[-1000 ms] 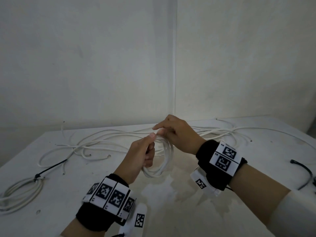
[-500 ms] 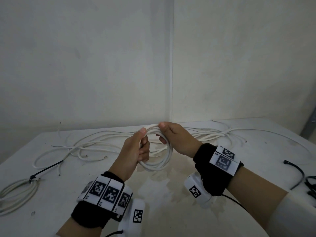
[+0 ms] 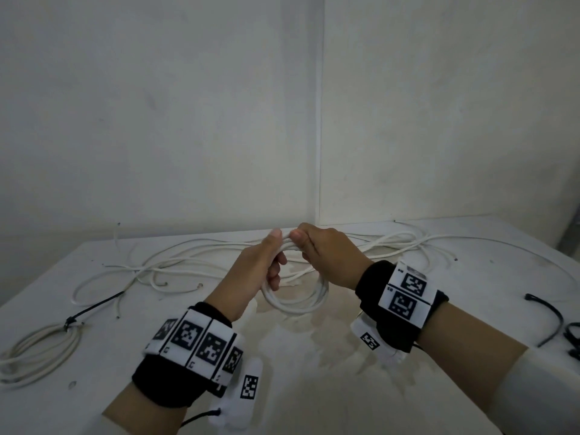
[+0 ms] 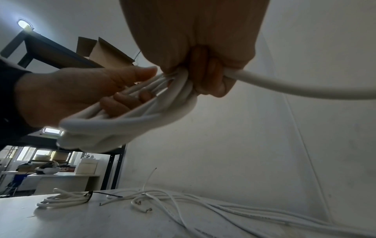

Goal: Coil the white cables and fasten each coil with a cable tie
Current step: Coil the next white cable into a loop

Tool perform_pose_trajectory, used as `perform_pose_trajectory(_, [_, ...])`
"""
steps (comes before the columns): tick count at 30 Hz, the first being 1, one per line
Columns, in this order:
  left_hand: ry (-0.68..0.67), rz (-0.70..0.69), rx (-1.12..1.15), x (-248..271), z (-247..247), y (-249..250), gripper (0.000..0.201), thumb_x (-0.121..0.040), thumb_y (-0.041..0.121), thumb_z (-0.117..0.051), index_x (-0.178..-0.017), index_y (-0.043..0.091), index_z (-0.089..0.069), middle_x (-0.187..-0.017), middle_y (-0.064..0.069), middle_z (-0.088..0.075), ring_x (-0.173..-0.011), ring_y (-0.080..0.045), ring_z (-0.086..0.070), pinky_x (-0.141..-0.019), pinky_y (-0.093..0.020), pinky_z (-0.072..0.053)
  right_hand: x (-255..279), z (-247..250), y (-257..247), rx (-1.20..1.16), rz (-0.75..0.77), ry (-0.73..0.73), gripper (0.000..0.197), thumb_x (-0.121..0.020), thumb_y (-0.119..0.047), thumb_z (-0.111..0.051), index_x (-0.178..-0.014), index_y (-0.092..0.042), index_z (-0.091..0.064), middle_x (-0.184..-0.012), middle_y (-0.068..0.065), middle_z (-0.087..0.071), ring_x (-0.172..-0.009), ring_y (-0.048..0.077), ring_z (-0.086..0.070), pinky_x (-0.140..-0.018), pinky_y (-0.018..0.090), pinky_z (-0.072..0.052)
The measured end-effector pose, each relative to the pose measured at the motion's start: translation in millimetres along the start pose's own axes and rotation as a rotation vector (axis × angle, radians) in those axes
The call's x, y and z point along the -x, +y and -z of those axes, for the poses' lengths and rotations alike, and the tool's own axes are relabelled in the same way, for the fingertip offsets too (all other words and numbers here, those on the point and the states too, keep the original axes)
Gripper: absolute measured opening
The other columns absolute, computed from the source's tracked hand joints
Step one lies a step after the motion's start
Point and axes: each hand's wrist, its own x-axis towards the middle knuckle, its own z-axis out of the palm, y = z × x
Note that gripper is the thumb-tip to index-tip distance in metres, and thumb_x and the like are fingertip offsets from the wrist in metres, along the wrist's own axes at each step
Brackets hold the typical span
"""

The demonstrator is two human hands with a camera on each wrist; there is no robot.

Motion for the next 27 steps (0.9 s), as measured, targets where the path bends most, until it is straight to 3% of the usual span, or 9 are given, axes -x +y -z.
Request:
perform_pose_trajectory(4, [0.088,-0.015,0.135,2,-10,0,0.043,-0.094,0.04,-0.043,-0.062,0.012,-0.041,-0.042,0.008,-0.029,-0.037,-0.008,-0.028,-0.047,-0.023,-0.031,-1,5,-1,-0.079,-0.008,0.011,0.035,-0.099,-0.036,-0.03,-0.086,-0.012,-0.051,-0.068,0.006,-0.057,-0.06,0.015,-0.049,-0.063,0.031,-0.039])
perform_pose_trajectory(6, [0.141,-0.018,0.215,1,-14,0,0.042,-0.095,0.037,-0.044,-0.061,0.013,-0.039,-0.042,0.009,-0.028,-0.036,-0.007,-0.026,-0.042,-0.02,-0.029,0,9,-1,-0.163,-0.01,0.036,0.035,-0.099,-0.035,-0.032,-0.079,-0.014,-0.052,-0.06,-0.007,-0.053,-0.051,0.002,-0.046,-0.055,0.018,-0.034])
perform_pose_trajectory(8, [0.193,-0.028,0.298,0,-17,-1,0.042,-0.095,0.035,-0.044,-0.06,0.014,-0.038,-0.04,0.01,-0.028,-0.034,-0.006,-0.025,-0.039,-0.018,-0.028,0,10,-1,-0.213,-0.034,0.049,0.037,-0.099,-0.035,-0.032,-0.077,-0.016,-0.054,-0.058,-0.013,-0.052,-0.05,-0.002,-0.046,-0.055,0.015,-0.032])
perform_pose_trajectory(12, [0.296,-0.056,0.428,1,-23,-6,0.042,-0.095,0.036,-0.043,-0.06,0.014,-0.037,-0.041,0.009,-0.028,-0.035,-0.006,-0.026,-0.04,-0.02,-0.028,2,6,-4,-0.269,-0.09,0.056,0.042,-0.098,-0.042,-0.027,-0.09,-0.016,-0.059,-0.07,-0.014,-0.061,-0.057,0.007,-0.047,-0.06,0.022,-0.035])
perform_pose_trajectory(17, [0.376,-0.085,0.566,-2,-25,-9,0.042,-0.096,0.037,-0.042,-0.06,0.014,-0.038,-0.042,0.008,-0.026,-0.036,-0.007,-0.024,-0.042,-0.021,-0.026,2,3,-3,-0.19,-0.109,0.079,0.041,-0.097,-0.046,-0.025,-0.093,-0.02,-0.057,-0.073,-0.008,-0.06,-0.059,0.005,-0.049,-0.061,0.024,-0.036])
perform_pose_trajectory(21, [0.242,-0.07,0.546,-3,-19,-13,0.044,-0.097,0.037,-0.037,-0.061,0.013,-0.041,-0.042,0.006,-0.029,-0.036,-0.008,-0.03,-0.047,-0.023,-0.033,4,2,-1,-0.057,-0.096,0.122,0.041,-0.097,-0.043,-0.026,-0.097,-0.014,-0.055,-0.072,0.0,-0.057,-0.075,0.025,-0.057,-0.068,0.032,-0.038])
perform_pose_trajectory(25, [-0.009,-0.028,0.241,-3,1,-3,0.047,-0.099,0.035,-0.031,-0.064,0.009,-0.05,-0.046,-0.001,-0.045,-0.045,-0.015,-0.052,-0.056,-0.027,-0.046,8,7,5,-0.008,-0.096,0.077,0.039,-0.099,-0.039,-0.025,-0.1,-0.014,-0.054,-0.063,-0.013,-0.047,-0.072,0.018,-0.05,-0.067,0.028,-0.031])
perform_pose_trajectory(27, [-0.023,-0.035,0.016,-4,5,3,0.049,-0.098,0.041,-0.033,-0.068,0.008,-0.055,-0.051,-0.002,-0.051,-0.049,-0.016,-0.057,-0.052,-0.022,-0.046,9,5,6,0.047,-0.08,0.044,0.039,-0.099,-0.04,-0.024,-0.102,-0.015,-0.053,-0.069,-0.008,-0.054,-0.071,0.017,-0.048,-0.065,0.028,-0.029])
